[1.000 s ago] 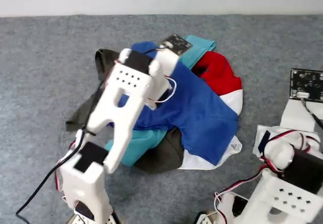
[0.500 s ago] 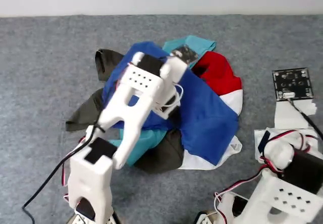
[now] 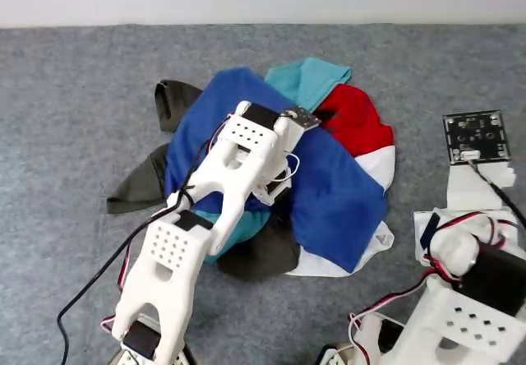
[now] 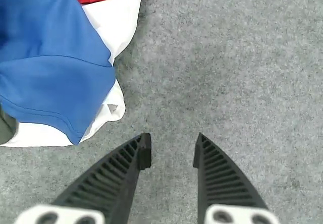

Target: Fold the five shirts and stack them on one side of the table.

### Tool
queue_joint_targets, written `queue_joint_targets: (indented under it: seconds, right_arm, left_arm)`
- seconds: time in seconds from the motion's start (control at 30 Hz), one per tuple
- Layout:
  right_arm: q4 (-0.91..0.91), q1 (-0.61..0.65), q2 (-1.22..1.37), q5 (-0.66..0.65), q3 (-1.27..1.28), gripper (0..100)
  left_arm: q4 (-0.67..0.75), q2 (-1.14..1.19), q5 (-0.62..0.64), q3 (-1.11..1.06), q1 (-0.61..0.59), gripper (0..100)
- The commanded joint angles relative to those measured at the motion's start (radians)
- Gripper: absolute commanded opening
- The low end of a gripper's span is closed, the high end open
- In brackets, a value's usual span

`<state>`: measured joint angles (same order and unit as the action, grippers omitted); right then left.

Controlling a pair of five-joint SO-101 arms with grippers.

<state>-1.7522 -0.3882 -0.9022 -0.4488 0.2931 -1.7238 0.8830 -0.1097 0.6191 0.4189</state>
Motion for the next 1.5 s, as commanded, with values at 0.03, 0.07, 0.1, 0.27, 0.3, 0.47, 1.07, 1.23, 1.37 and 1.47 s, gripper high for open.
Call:
queue_joint_targets:
  seconds: [0.03,0.07,0.1,0.27,0.3,0.47,1.07,1.23,1.37,1.47]
  right_arm:
    - [-0.042,-0.010,0.001,-0.006,-0.046,15.4]
    - [-0.042,-0.010,0.001,-0.006,-0.046,15.4]
    - [-0.042,-0.010,0.001,-0.006,-0.046,15.4]
    - [-0.042,-0.010,0.001,-0.006,-0.046,15.4]
    - [-0.042,-0.010,0.001,-0.006,-0.046,15.4]
    - [-0.039,-0.065,0.001,-0.006,-0.046,15.4]
    - [-0.036,-0.151,0.001,-0.011,-0.046,15.4]
    - [-0.036,-0.151,0.001,-0.011,-0.046,15.4]
    - [-0.036,-0.151,0.001,-0.011,-0.046,15.4]
    - [-0.036,-0.151,0.001,-0.011,-0.046,15.4]
  left_arm:
    - [-0.012,0.052,-0.012,0.058,-0.002,8]
    - [-0.012,0.051,-0.012,0.058,-0.003,3]
    - [-0.012,0.051,-0.012,0.059,-0.005,0]
    - [-0.031,0.031,0.002,0.058,-0.066,0]
    - [-0.031,0.006,0.021,0.059,-0.092,0]
    - [-0.031,-0.186,0.060,0.053,-0.270,0]
    - [-0.031,-0.795,-0.002,-0.274,-0.954,0]
    - [-0.031,-0.885,-0.068,-0.306,-1.143,0]
    - [-0.028,-0.904,-0.129,-0.298,-1.281,0]
    - [-0.002,-0.902,-0.155,-0.298,-1.384,0]
